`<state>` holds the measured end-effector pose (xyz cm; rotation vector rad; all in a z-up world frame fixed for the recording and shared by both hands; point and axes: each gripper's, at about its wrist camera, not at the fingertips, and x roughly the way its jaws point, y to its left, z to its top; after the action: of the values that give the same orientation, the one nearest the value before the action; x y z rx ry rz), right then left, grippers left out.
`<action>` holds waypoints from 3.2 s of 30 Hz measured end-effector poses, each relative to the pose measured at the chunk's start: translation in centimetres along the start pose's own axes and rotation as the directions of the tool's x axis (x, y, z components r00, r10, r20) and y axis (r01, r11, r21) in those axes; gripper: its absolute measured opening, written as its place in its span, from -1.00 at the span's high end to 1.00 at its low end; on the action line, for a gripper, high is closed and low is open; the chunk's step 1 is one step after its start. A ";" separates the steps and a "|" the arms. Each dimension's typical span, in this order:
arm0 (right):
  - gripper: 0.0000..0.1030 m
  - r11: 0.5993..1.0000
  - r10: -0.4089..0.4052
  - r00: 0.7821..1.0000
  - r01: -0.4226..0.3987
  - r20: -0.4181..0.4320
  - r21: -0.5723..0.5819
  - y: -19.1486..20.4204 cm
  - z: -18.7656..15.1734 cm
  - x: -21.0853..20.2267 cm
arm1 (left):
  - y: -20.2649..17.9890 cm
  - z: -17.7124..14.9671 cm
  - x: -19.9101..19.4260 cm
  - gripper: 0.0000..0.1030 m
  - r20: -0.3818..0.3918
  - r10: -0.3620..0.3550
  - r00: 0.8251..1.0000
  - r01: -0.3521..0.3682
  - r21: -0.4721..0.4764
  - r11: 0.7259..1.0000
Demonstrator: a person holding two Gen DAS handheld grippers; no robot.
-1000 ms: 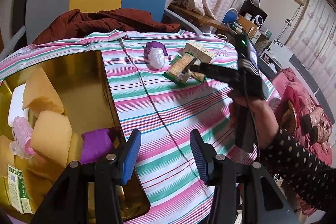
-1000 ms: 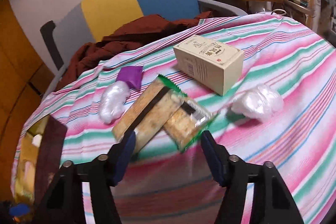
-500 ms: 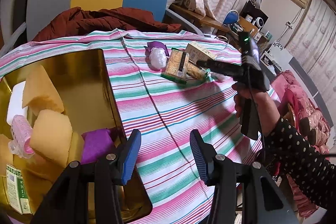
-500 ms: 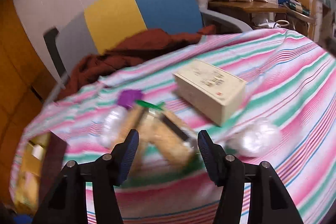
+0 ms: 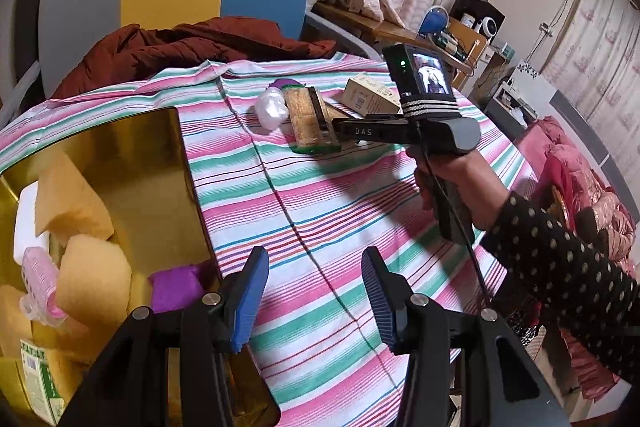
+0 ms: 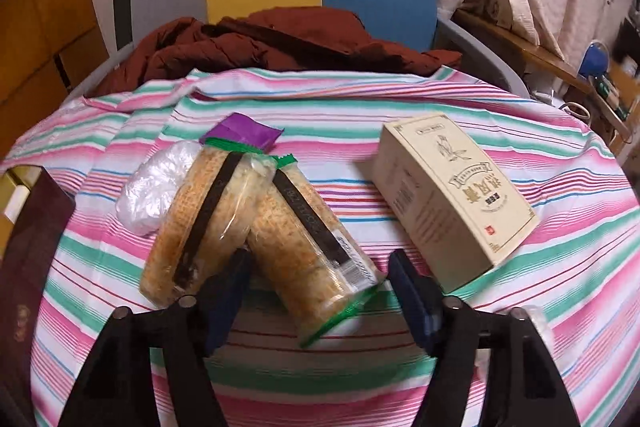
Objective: Organize objects
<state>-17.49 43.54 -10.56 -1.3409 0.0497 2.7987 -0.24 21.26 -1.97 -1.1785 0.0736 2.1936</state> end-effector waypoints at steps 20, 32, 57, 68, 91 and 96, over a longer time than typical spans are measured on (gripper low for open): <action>-0.27 1.000 0.013 0.998 -0.013 -0.054 -0.008 1.2 -1.1 -1.1 | -0.7 2.0 3.1 0.05 -0.042 0.001 0.999 -0.001 0.023 1.000; 0.10 0.965 -0.090 0.996 0.080 0.025 0.251 -2.6 -5.5 -3.1 | -1.5 6.4 9.9 0.05 -0.106 0.039 0.994 -0.032 0.074 0.997; 0.09 0.932 -0.111 0.989 0.068 0.103 0.356 -4.4 -7.0 -3.8 | -4.3 11.9 20.2 -0.06 -0.195 0.047 0.980 0.005 0.259 0.966; 0.10 0.900 -0.126 0.983 0.056 0.136 0.433 -5.4 -7.6 -4.4 | -5.9 13.3 21.8 -0.10 -0.096 0.188 0.978 -0.135 0.400 0.907; 0.10 0.893 -0.132 0.980 0.054 0.146 0.448 -5.5 -7.7 -4.3 | -6.2 11.2 22.0 0.79 -0.006 0.129 0.992 -0.116 0.395 0.912; 0.10 0.872 -0.139 0.976 0.042 0.166 0.488 -6.1 -8.1 -4.7 | -6.5 11.9 20.1 0.48 0.044 0.079 0.996 -0.090 0.371 0.924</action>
<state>-7.96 49.21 -12.10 -0.9184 0.6179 2.5730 -13.26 40.61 -8.75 -0.9420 0.5167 2.1451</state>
